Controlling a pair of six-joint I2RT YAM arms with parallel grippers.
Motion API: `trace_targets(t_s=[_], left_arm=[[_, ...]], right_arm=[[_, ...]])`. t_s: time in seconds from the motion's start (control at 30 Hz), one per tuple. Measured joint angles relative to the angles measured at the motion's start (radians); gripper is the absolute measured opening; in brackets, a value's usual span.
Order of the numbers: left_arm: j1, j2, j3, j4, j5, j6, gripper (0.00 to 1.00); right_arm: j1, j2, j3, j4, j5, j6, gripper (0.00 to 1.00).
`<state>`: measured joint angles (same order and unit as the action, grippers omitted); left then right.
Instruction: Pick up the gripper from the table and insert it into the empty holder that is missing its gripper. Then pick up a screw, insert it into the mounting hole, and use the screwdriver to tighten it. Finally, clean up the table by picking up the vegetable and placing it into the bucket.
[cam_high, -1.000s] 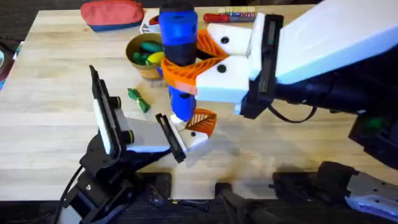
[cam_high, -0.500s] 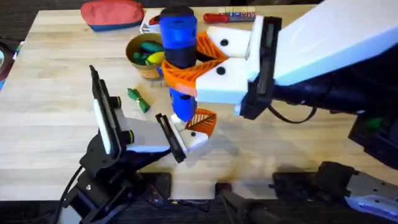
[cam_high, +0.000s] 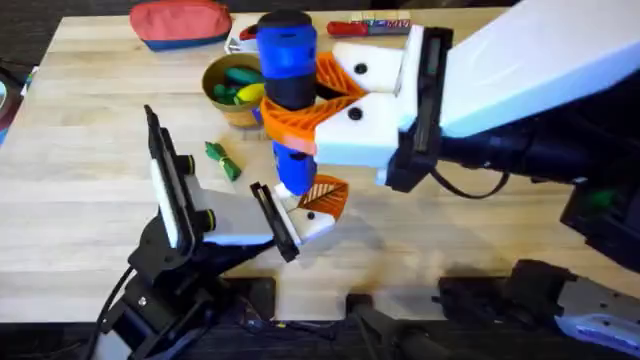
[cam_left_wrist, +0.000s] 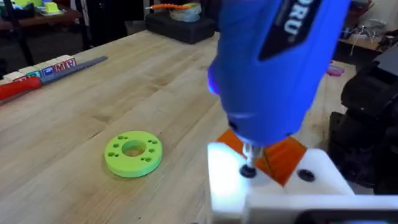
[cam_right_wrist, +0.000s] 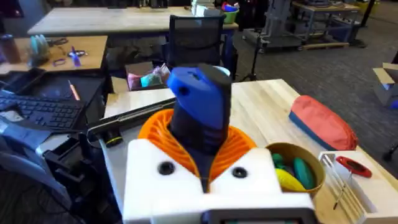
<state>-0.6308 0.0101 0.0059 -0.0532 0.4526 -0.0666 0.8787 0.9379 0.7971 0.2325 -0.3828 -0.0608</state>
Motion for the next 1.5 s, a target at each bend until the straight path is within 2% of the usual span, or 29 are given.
trace_targets(t_s=[0.2,0.33,0.5,0.63,0.8,1.0,1.27,1.5], left_arm=[[0.0,0.0,0.0,0.0,0.0,0.0,0.005],[0.0,0.0,0.0,0.0,0.0,0.0,0.005],[0.0,0.0,0.0,0.0,0.0,0.0,0.005],[0.0,0.0,0.0,0.0,0.0,0.0,0.005],[0.0,0.0,0.0,0.0,0.0,0.0,0.005],[0.0,0.0,0.0,0.0,0.0,0.0,0.005],[0.0,0.0,0.0,0.0,0.0,0.0,0.005],[0.0,0.0,0.0,0.0,0.0,0.0,0.005]], right_arm=[[-0.006,-0.029,-0.002,0.028,0.0,-0.003,0.006],[-0.049,-0.08,-0.002,0.054,-0.001,-0.025,0.006],[-0.175,-0.116,-0.002,0.014,0.003,-0.111,0.006],[-0.312,-0.084,-0.002,-0.106,0.12,-0.22,0.006],[-0.499,0.05,-0.002,-0.157,0.328,-0.401,0.006],[-0.648,0.286,-0.002,-0.139,0.464,-0.713,0.006],[-0.686,0.615,-0.002,-0.028,0.586,-1.102,0.006],[-0.682,0.757,-0.002,-0.033,0.624,-1.267,0.021]])
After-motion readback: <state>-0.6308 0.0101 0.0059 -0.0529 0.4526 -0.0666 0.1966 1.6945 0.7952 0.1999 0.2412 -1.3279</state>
